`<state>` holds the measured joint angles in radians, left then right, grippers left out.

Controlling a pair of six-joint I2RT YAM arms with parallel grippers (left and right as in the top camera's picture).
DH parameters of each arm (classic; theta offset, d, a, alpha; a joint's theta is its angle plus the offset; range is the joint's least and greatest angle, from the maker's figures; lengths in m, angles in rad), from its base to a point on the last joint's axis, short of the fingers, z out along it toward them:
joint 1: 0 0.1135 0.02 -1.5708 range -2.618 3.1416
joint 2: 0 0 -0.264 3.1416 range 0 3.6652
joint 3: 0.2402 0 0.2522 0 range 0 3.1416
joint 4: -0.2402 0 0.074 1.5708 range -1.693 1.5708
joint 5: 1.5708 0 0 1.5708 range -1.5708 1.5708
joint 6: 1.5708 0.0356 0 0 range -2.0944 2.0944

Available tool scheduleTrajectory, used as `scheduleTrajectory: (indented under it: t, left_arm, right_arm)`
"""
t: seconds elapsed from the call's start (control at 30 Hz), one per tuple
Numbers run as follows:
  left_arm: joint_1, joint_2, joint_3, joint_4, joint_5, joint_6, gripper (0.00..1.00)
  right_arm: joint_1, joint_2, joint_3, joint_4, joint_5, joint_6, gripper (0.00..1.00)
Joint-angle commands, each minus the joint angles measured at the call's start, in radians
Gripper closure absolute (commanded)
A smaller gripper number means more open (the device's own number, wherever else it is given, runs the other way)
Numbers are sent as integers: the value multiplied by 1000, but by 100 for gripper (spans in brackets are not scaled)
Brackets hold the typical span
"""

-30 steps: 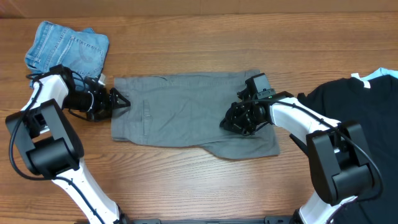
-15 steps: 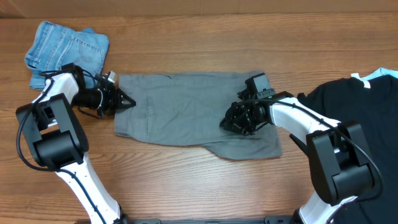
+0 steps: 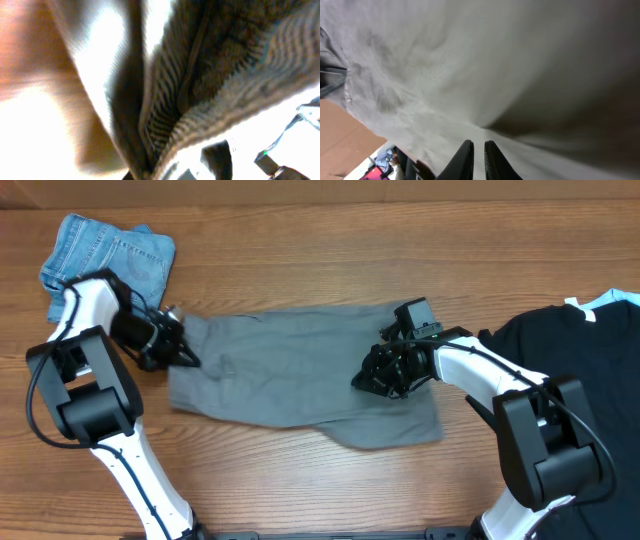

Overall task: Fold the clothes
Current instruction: 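Lift the left end with the left gripper and fold it rightward over the shorts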

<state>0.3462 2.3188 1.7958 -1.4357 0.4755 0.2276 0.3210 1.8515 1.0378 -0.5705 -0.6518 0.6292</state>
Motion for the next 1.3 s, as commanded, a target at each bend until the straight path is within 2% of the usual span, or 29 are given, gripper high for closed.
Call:
scheduleTrajectory:
  t: [0.0, 0.23, 0.4, 0.53, 0.87, 1.03, 1.17, 1.23, 1.27]
  left_arm:
    - [11, -82, 204, -100, -254, -76, 96]
    - [-35, -161, 497, -254, -273, -87, 96]
    - [-132, -193, 509, -254, -273, -134, 96]
    - [-249, -187, 499, -254, -299, -171, 96]
    - [-542, -164, 481, -254, -498, -354, 96]
    - [-634, -164, 389, -224, -547, -398, 96]
    - [-699, -164, 250, -150, -550, -457, 94]
    - [-718, -164, 211, -138, -536, -477, 88]
    - [-729, -164, 196, -135, -517, -478, 81]
  right_arm:
    - [-32, -81, 26, -64, -24, 3, 88]
    - [-97, -158, 60, -202, -24, -54, 89]
    - [-135, -196, 60, -255, -23, -63, 89]
    - [-158, -200, 60, -288, -18, -97, 89]
    - [-163, -200, 60, -311, 16, -134, 89]
    - [-163, -200, 60, -316, 30, -164, 89]
    - [-163, -200, 60, -318, 34, -167, 89]
    - [-163, -200, 60, -318, 34, -167, 89]
    - [-163, -200, 60, -318, 33, -171, 89]
